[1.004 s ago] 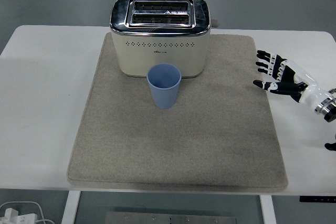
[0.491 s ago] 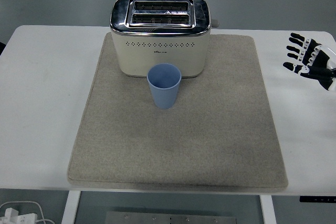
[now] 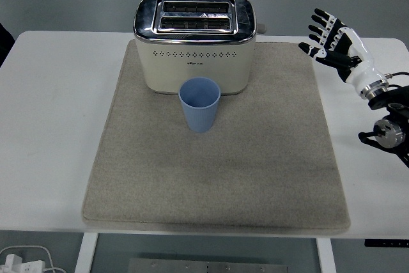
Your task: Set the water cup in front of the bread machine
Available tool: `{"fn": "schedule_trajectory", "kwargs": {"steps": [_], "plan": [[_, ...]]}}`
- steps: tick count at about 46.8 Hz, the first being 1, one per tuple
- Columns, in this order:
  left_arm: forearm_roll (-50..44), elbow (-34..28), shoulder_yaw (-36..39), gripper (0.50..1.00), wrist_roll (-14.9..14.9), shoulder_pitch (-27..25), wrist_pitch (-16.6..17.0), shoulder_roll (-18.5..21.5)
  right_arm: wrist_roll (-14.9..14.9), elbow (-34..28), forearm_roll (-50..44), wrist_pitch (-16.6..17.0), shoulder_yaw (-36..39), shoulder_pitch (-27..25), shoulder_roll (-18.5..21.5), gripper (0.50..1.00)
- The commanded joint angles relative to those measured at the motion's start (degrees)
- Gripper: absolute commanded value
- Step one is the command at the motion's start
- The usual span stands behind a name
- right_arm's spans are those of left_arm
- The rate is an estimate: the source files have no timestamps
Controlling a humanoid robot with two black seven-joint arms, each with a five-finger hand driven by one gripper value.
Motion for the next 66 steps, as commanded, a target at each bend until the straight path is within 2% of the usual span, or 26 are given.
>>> {"fn": "schedule_trajectory", "kwargs": {"steps": [1,6,11,20,28,35,39,43,61,66], "plan": [[0.0,0.1,-0.1,1.0,0.0,0.0,0.1,0.0,-2.6,-3.8,1.5,-0.2,0.0,0.9,3.1,0.921],[-0.1,0.1,-0.1,1.0,0.0,0.0,0.1,0.0,-5.6,-7.3,3.7,-1.2,0.0,2.3,5.4,0.921],[-0.1,0.0,-0.1,1.0,0.0,0.0,0.1,0.0,-9.7,-9.3,7.2,-2.0,-0.1,2.9,5.9,0.921],[0.0,0.0,-0.1,1.0,0.0,0.0,0.1,0.0,-14.1,-12.0,13.0,-2.7,-0.1,3.6,6.0,0.919],[-0.1,0.0,-0.1,1.0,0.0,0.0,0.1,0.0,-17.0,-12.8,21.2,-5.4,0.0,5.0,6.0,0.919],[0.0,0.0,-0.1,1.0,0.0,0.0,0.1,0.0,-17.3,-12.8,24.9,-6.9,0.1,6.6,6.1,0.919],[-0.1,0.0,-0.1,1.0,0.0,0.0,0.1,0.0,-16.4,-12.8,25.2,-7.0,0.1,6.8,7.0,0.921],[-0.1,0.0,-0.1,1.0,0.0,0.0,0.1,0.0,-15.4,-12.8,25.1,-6.9,1.0,6.9,7.9,0.924],[-0.1,0.0,-0.2,1.0,0.0,0.1,0.1,0.0,-15.3,-12.5,25.1,-5.7,3.4,6.9,9.3,0.924],[-0.1,0.0,-0.2,1.0,0.0,0.1,0.1,0.0,-14.3,-12.4,25.1,-5.6,3.5,7.0,9.5,0.924]]}}
